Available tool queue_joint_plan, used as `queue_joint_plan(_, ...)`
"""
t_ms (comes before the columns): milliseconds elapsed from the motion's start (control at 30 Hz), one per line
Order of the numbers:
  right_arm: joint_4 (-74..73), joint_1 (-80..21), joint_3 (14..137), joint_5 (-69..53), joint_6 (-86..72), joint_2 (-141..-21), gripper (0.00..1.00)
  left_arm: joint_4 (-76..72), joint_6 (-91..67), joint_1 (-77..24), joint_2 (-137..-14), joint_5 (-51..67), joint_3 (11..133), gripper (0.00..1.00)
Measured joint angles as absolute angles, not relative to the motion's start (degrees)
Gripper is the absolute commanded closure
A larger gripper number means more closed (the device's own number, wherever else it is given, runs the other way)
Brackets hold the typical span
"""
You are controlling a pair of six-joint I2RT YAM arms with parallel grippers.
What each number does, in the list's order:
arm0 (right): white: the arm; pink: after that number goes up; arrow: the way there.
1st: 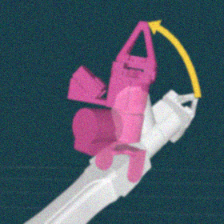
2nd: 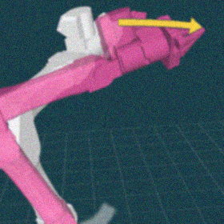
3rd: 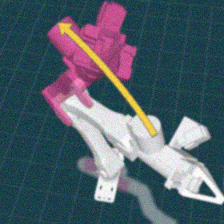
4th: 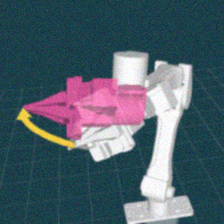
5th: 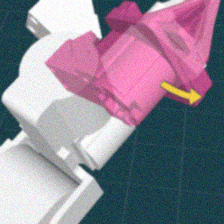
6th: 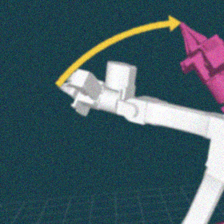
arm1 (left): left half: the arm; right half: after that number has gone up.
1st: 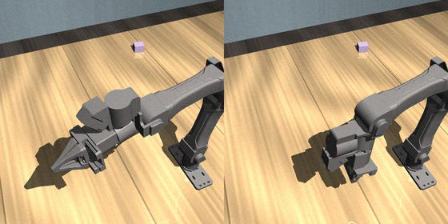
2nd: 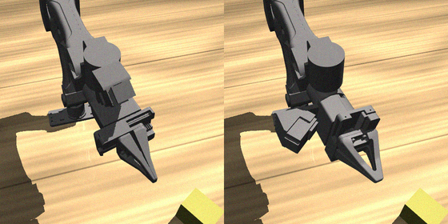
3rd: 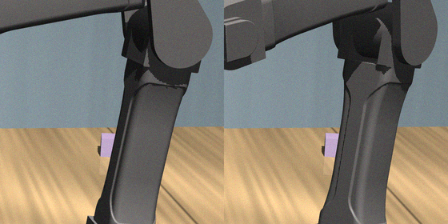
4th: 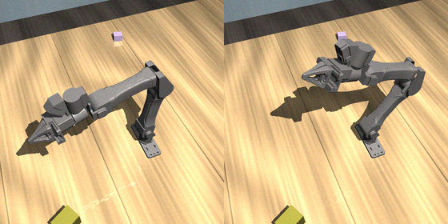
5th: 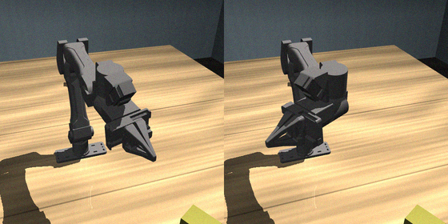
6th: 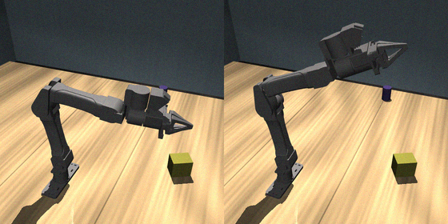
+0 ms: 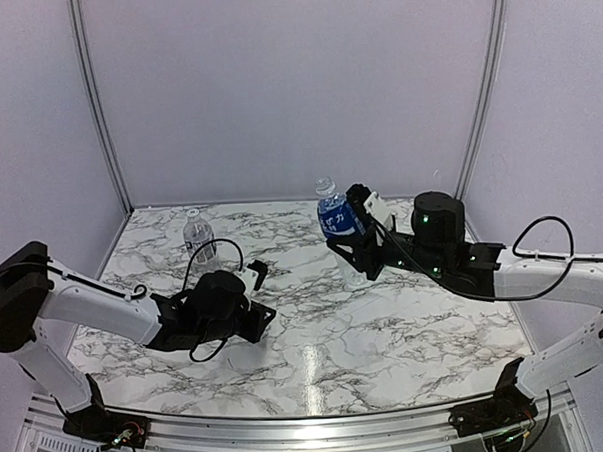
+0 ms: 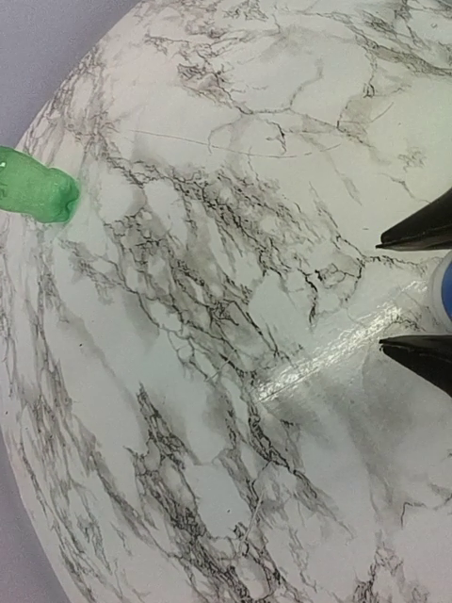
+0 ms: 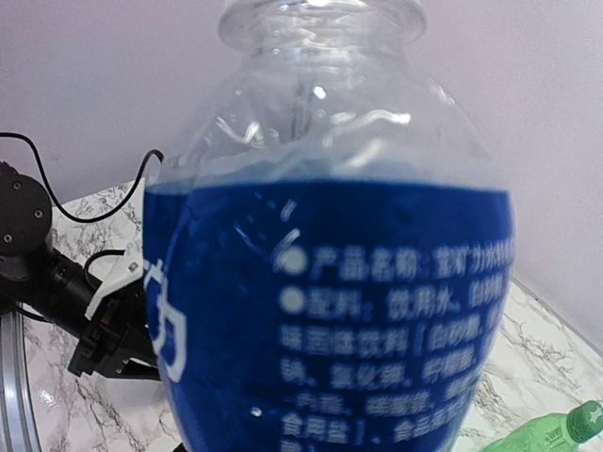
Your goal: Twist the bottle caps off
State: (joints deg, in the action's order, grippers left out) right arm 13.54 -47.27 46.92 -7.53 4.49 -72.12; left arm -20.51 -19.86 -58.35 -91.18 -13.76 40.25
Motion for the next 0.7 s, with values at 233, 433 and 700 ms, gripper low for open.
queue_joint_plan(233,13.39,-47.16,46.61,-8.58,4.29,-72.23,0.68,-23.18,-18.98,-58.35,-98.96,-10.85,42.26,0.81)
queue_joint_plan(433,13.28,-47.07,46.61,-8.82,4.23,-72.44,0.68,-26.13,-18.98,-58.33,-102.52,-9.39,43.33,0.80)
queue_joint_plan(700,13.21,-47.07,46.61,-9.13,4.05,-73.25,0.68,-27.07,-18.81,-58.22,-104.73,-7.99,43.64,0.60)
